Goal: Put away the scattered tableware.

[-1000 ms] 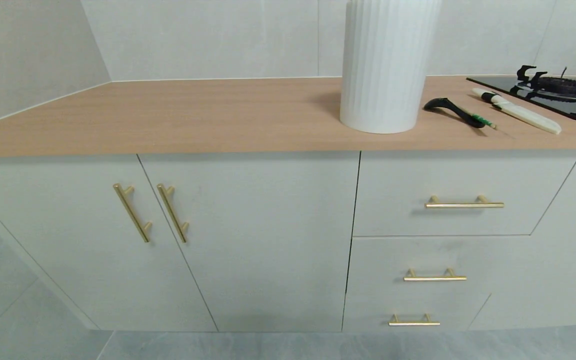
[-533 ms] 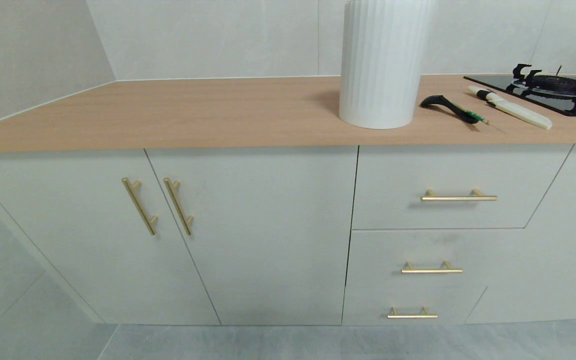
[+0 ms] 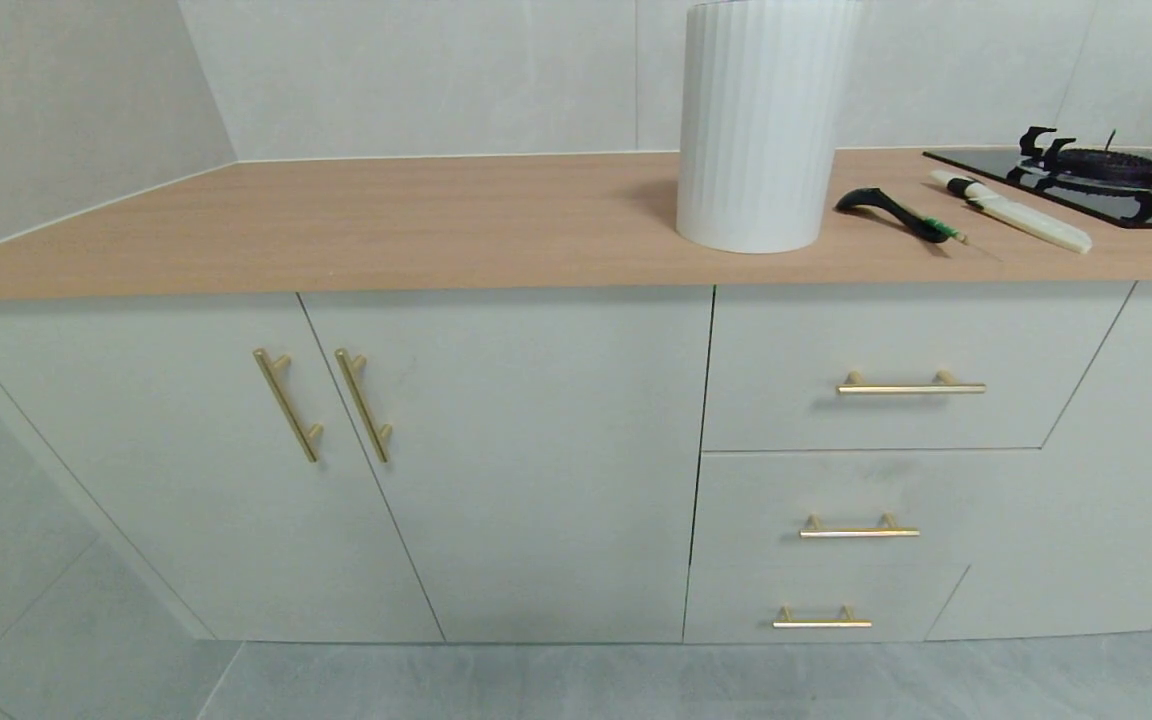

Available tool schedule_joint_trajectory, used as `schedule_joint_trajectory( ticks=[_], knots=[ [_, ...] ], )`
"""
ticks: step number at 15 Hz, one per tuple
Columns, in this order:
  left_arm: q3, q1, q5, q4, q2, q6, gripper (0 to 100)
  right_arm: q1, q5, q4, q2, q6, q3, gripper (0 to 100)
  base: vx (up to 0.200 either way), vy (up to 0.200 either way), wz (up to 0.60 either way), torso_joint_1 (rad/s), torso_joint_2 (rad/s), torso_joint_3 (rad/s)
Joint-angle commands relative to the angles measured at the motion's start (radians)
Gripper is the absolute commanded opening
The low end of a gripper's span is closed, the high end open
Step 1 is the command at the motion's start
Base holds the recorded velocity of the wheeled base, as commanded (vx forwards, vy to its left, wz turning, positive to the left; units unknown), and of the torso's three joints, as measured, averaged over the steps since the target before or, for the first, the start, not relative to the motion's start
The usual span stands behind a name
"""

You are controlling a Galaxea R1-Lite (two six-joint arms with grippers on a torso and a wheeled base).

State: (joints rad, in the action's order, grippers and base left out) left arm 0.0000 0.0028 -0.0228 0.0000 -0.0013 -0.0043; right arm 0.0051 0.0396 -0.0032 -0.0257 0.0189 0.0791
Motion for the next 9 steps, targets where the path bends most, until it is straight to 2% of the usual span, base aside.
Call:
schedule_joint_trajectory(
  ticks=[1, 2, 3, 4, 6, 7, 9],
  knots=[
    [0.000, 0.000, 0.000, 0.000, 0.001, 0.000, 100, 0.026, -0.056, 0.005, -0.174, 0.045, 0.152, 100, 0.000, 0.000, 0.00, 0.000, 0.00, 0.000],
    [0.000, 0.000, 0.000, 0.000, 0.001, 0.000, 100, 0.050, -0.145, 0.015, -0.379, 0.041, 0.200, 100, 0.000, 0.000, 0.00, 0.000, 0.00, 0.000],
    [0.000, 0.000, 0.000, 0.000, 0.001, 0.000, 100, 0.056, -0.181, 0.015, -0.519, 0.030, 0.226, 100, 0.000, 0.000, 0.00, 0.000, 0.00, 0.000],
    [0.000, 0.000, 0.000, 0.000, 0.001, 0.000, 100, 0.061, -0.182, 0.012, -0.614, 0.021, 0.240, 100, 0.000, 0.000, 0.00, 0.000, 0.00, 0.000],
    [0.000, 0.000, 0.000, 0.000, 0.001, 0.000, 100, 0.092, -0.181, -0.004, -0.956, 0.019, 0.335, 100, 0.000, 0.000, 0.00, 0.000, 0.00, 0.000],
    [0.000, 0.000, 0.000, 0.000, 0.001, 0.000, 100, 0.095, -0.181, -0.017, -1.027, 0.019, 0.350, 100, 0.000, 0.000, 0.00, 0.000, 0.00, 0.000],
    [0.000, 0.000, 0.000, 0.000, 0.001, 0.000, 100, 0.127, -0.179, -0.173, -1.316, 0.019, 0.395, 100, 0.000, 0.000, 0.00, 0.000, 0.00, 0.000]
  ],
)
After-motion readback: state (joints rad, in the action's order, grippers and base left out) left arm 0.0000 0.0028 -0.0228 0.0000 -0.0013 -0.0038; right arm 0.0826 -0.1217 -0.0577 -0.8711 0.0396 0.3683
